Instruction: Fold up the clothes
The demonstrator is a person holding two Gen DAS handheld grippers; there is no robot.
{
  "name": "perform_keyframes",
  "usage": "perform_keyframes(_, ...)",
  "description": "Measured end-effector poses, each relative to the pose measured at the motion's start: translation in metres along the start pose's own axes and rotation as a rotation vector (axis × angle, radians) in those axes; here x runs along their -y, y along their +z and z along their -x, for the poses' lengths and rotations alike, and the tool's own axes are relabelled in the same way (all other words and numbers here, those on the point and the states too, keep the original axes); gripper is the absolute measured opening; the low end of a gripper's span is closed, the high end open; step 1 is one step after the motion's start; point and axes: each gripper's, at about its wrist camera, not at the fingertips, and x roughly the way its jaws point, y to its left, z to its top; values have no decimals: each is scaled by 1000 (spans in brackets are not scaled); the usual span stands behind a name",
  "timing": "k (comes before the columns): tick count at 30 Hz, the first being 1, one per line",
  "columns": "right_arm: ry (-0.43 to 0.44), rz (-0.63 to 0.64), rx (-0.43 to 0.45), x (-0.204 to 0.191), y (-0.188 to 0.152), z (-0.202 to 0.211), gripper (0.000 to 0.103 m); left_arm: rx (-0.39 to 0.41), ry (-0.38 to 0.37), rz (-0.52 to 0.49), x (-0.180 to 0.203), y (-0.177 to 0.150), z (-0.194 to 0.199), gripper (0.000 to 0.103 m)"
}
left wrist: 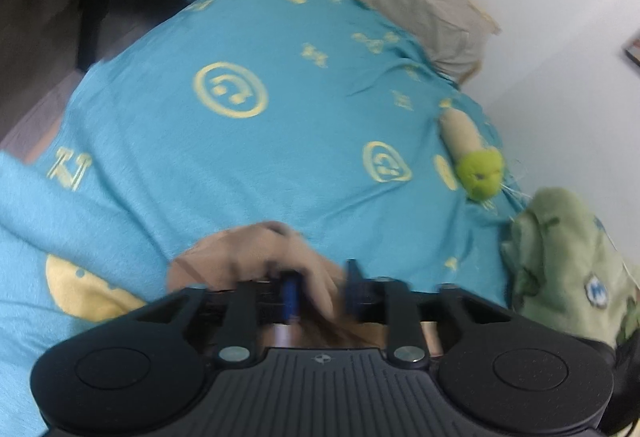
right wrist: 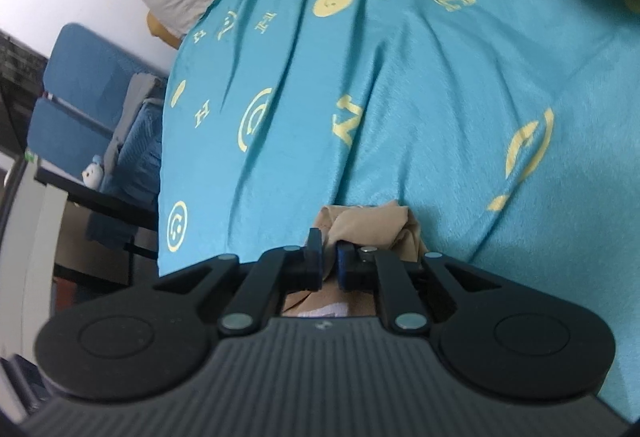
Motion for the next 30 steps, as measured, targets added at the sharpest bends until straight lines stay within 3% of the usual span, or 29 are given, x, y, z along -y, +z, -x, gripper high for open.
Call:
perform_keyframes(1,17,27,22,-4,-2,6,17,10,-15,-31,6,-1,5,57)
perform_keyframes(2,33,54,43,-8,-3,12,32,28,-21,-57,13,-2,11,72)
perform_keyframes(3,50,81,65,-13,-5,18,60,47,-26,-82,19,-4,17,85)
perform_keyframes(4,67,108,87,-17,-7,24,75,74,-20,-114,25,-6,24,89)
perform_keyframes(5,83,134,108,-21,-9,29,96,101,-2,-152,30,-8,29,95)
perform_keyframes(7,113,188,148,-29,-12,40,99,144,30,-217,38,-12,38,100)
perform_keyframes(10,116,269,179,-39,-17,47,101,143,49,-270,38,-18,39,100)
perform_keyframes(14,46,401,177,-47,-28,34,101,105,117,-339,35,-24,18,99)
perform_keyframes(17,-19,478,127,-49,-33,14,101,79,158,-383,30,-29,4,96)
perform_keyframes(21,-39,509,115,-45,-42,10,100,83,178,-403,32,-33,7,93)
perform_keyframes(30,-51,515,149,-46,-71,68,100,108,198,-422,43,-61,68,97)
